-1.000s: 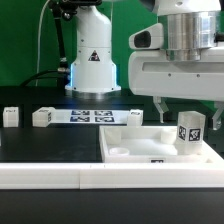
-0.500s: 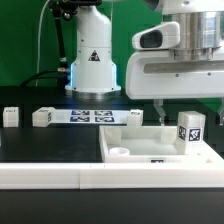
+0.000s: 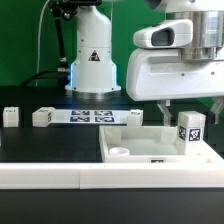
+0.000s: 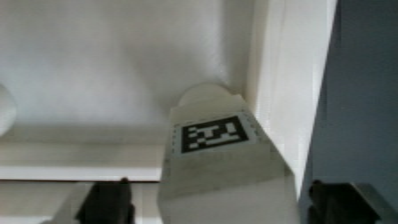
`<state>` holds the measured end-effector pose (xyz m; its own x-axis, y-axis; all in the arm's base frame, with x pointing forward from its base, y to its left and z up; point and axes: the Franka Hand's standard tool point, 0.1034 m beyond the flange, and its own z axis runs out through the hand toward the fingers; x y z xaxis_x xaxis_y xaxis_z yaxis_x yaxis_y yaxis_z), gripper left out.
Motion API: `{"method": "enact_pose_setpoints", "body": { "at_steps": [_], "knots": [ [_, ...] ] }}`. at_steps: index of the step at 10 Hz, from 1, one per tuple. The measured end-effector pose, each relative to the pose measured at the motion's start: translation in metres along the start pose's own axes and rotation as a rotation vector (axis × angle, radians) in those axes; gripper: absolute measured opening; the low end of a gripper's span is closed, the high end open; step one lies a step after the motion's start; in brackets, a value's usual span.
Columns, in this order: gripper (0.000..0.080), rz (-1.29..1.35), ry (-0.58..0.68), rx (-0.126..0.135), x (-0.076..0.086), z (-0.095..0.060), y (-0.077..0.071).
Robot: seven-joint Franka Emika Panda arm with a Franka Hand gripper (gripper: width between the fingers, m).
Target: Assemble one leg
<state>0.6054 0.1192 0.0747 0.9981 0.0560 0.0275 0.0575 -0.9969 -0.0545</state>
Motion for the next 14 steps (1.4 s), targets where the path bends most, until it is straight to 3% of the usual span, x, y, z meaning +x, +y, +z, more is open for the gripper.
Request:
{"method": "enact_pose_setpoints", "body": {
  "at_steps": [1,2,3,5,8,14],
  "knots": [
    [0.0386,0.000,0.000,0.000,0.0000,0.0000,0.0000],
    [0.0386,0.016,0.000,0.001,0.0001,-0.0001,0.0000],
    [0.0291,0.031,0.000,0.001,0.0001,0.0000,0.0000],
    [0.0291,0.123,-0.001,0.009,0.0002,-0.0001,0.0007],
    [0.0291,0.464,-0.005,0.047,0.0011,-0.0006,0.0038],
    [0.0292,1.117,-0.004,0.048,0.0016,0.0003,0.0028]
  ]
}}
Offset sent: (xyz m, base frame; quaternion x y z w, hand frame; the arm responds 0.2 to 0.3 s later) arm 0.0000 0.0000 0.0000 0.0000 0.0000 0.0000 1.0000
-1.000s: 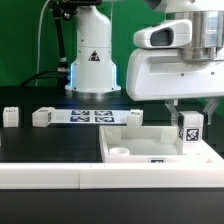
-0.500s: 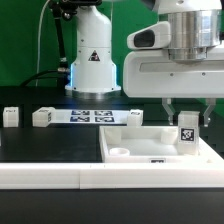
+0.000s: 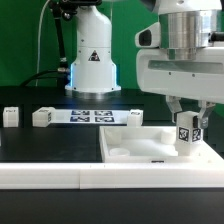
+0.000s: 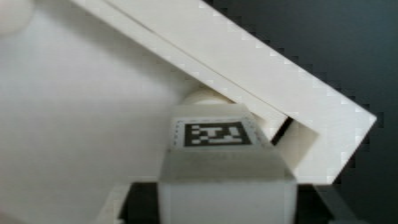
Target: Assemble one leg
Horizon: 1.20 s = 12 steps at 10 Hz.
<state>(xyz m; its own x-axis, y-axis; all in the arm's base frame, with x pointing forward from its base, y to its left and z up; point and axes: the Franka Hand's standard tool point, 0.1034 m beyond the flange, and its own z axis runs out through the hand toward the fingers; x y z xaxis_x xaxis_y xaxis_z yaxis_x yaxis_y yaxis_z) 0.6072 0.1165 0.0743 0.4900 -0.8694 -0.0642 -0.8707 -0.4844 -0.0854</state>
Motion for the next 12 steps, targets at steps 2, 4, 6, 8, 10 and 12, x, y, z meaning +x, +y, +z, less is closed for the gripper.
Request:
{"method": "enact_pose_setpoints", "body": {
  "at_steps": [2,4,6,8,10,12],
  "knots": [
    [0.0292,0.180,-0.001,0.003,-0.0008,0.0002,-0.0010],
    [0.0292,0.254,-0.009,0.010,0.0001,0.0001,-0.0013],
    [0.0292,0.358,-0.019,0.013,0.0001,0.0001,-0.0014],
    [0.0406,0.347,-0.024,0.011,-0.0021,0.0001,-0.0021],
    [0.0627,0.286,-0.027,0.007,-0.0041,-0.0003,-0.0027],
    [0.0643,0.059,-0.024,0.009,-0.0045,-0.0002,-0.0028]
  ]
}}
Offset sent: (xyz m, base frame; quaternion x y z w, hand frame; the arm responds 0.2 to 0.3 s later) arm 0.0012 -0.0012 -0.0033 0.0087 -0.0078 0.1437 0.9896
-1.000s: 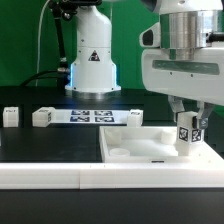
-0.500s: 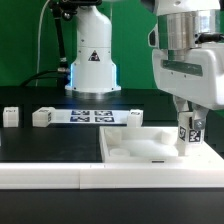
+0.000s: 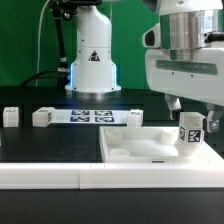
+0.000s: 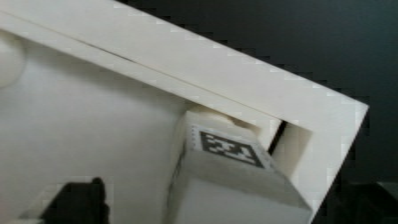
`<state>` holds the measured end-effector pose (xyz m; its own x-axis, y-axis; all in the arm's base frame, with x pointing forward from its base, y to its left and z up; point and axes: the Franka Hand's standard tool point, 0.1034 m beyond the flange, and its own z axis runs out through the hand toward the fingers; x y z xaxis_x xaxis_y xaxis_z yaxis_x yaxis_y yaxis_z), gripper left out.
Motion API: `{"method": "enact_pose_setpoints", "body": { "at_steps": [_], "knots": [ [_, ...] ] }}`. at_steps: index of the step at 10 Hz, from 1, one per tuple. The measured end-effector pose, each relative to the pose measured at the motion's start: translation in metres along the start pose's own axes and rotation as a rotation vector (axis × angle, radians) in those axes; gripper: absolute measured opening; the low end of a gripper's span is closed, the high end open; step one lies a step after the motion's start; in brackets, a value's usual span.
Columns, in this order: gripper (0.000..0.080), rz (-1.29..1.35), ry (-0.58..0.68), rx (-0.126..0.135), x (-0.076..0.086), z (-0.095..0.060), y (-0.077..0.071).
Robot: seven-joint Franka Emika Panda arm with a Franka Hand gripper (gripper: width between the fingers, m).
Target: Assemble one leg
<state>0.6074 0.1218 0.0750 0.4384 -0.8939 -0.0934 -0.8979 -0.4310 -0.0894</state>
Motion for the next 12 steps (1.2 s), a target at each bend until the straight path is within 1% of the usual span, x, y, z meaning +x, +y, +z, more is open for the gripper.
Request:
{"method": "enact_pose_setpoints", "body": {
  "at_steps": [2,4,6,10,12],
  "knots": [
    [0.0649,-0.264,0.000,-0.005,-0.0011,0.0000,-0.0002],
    [0.0649,-0.429,-0.004,-0.011,-0.0018,-0.0003,-0.0009],
    [0.0649,-0.670,0.009,-0.042,-0.0009,-0.0037,-0.0027],
    [0.0649,-0.907,0.015,-0.053,-0.0014,-0.0040,-0.0034],
    [0.0649,-0.920,0.014,-0.053,-0.0012,-0.0040,-0.0033]
  ]
}}
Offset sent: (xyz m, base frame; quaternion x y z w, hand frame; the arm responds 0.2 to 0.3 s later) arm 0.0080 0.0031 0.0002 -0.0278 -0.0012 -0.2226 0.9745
